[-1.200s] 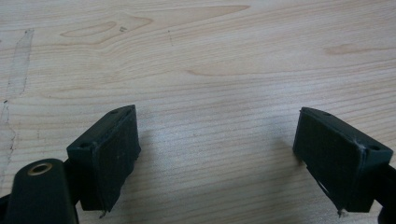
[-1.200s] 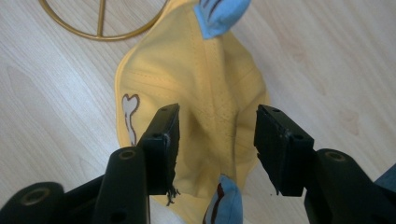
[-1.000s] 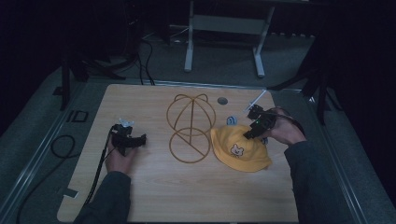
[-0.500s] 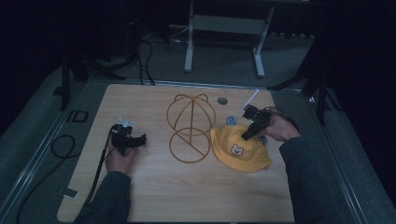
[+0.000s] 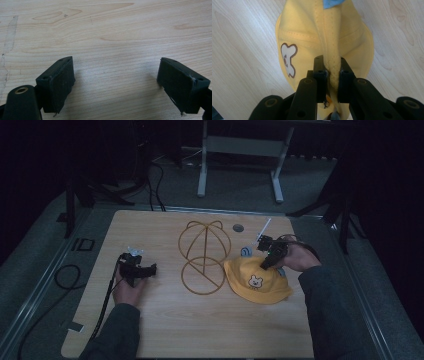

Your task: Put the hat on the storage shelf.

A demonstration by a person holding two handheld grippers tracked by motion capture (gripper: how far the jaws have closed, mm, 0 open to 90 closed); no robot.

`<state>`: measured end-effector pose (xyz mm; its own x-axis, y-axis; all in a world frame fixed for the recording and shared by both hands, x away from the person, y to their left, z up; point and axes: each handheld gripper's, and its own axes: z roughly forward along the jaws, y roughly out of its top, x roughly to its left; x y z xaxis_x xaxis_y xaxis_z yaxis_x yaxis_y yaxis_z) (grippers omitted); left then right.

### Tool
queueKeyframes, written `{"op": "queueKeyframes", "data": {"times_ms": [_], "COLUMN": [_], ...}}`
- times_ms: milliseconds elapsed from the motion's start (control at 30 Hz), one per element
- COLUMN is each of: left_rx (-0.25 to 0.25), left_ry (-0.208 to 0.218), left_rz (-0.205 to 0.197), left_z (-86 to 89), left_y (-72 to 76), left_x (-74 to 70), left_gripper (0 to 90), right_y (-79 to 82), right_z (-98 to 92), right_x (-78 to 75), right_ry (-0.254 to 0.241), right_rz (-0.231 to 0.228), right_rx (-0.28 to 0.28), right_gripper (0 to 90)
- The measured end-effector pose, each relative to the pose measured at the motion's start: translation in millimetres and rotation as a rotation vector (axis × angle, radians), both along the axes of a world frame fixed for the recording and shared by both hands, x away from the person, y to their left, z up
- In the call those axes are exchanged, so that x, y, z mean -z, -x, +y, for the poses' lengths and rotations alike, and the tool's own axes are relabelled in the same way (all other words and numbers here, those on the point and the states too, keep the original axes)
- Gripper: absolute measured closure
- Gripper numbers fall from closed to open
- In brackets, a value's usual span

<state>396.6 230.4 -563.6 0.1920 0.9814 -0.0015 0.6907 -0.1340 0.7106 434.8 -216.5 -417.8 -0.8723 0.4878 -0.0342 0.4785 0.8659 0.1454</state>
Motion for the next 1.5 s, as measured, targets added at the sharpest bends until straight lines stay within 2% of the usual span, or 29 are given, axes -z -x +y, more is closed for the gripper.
{"op": "queueKeyframes", "data": {"times_ms": [567, 600, 733, 900, 1133, 1267, 1500], "left_rx": [0.000, 0.000, 0.000, 0.000, 0.000, 0.000, 0.000], "left_ry": [0.000, 0.000, 0.000, 0.000, 0.000, 0.001, 0.000], "left_rz": [0.000, 0.002, 0.002, 0.003, 0.003, 0.003, 0.003], "left_z": [0.0, 0.0, 0.0, 0.0, 0.0, 0.0, 0.0], "left_y": [0.0, 0.0, 0.0, 0.1, 0.1, 0.1, 0.1], "left_x": [0.0, -0.1, -0.1, -0.2, -0.2, -0.2, -0.2], "left_gripper": [14.6, 14.6, 14.6, 14.6, 14.5, 14.6, 14.6], "right_y": [14.3, 16.4, 18.4, 22.0, 24.8, 27.2, 30.3], "right_z": [-9.9, -14.3, -18.1, -27.1, -34.0, -38.8, -44.3], "right_x": [-21.0, -29.3, -36.1, -46.4, -51.6, -56.2, -61.2], "right_ry": [-0.044, -0.066, -0.082, -0.126, -0.150, -0.191, -0.230], "right_rz": [-0.054, -0.076, -0.095, -0.127, -0.149, -0.170, -0.203], "right_rx": [-0.050, -0.060, -0.064, -0.067, -0.067, -0.056, -0.055], "right_gripper": [81.8, 81.8, 81.7, 81.7, 81.7, 81.8, 81.8]}}
